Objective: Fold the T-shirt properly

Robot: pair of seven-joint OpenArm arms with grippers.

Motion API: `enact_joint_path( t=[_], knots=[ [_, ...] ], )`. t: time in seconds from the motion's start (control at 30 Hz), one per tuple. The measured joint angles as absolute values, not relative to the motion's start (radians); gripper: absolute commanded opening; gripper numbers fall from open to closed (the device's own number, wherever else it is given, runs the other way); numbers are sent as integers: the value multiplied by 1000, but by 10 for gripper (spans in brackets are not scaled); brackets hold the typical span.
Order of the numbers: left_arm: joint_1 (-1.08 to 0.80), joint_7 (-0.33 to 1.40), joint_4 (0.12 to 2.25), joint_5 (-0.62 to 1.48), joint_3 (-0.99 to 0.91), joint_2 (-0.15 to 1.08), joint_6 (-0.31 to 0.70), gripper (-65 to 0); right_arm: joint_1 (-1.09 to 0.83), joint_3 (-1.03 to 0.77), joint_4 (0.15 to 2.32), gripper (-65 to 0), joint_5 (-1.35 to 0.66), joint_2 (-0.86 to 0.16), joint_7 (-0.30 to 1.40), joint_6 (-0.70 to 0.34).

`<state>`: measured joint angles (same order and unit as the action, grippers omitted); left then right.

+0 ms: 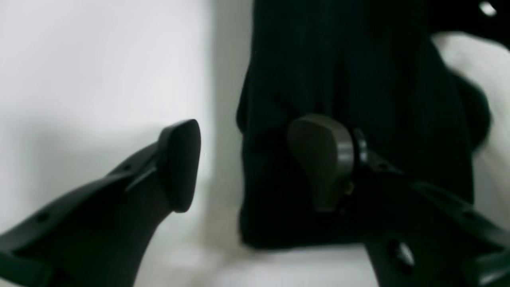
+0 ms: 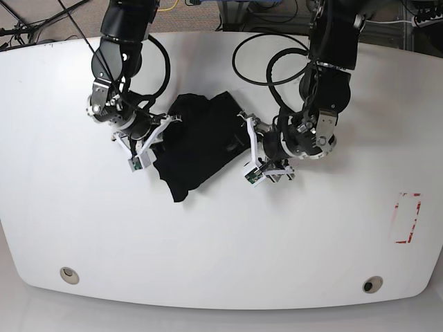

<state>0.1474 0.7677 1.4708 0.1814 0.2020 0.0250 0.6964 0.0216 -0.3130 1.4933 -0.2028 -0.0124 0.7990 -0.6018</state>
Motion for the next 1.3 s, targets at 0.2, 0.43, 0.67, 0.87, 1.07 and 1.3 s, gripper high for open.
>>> enact_joint_path(
  t=[0.2, 0.43, 0.67, 0.87, 1.07, 1.3],
  knots=[
    [57, 814, 1592, 181, 204, 25, 696, -271, 98, -278, 1420, -549, -189, -40, 811, -602],
    [36, 876, 1663, 181, 203, 17, 697, -271, 183, -156, 1328, -549, -183, -58, 792, -591],
    [34, 897, 1692, 177, 204, 3, 697, -271, 212, -103, 1299, -549, -183, -30, 788, -595],
    [67, 905, 1730, 179, 170, 3, 698, -271, 227, -105, 1321, -549, -178, -36, 797, -595],
    [155, 890, 1768, 176, 122, 3, 697, -269, 221, -111, 1445, -549, -190, -70, 797, -601],
    [220, 893, 1759, 178, 128, -45, 697, -219, 159, -128, 1624, -549, -187, -130, 821, -599]
  ],
)
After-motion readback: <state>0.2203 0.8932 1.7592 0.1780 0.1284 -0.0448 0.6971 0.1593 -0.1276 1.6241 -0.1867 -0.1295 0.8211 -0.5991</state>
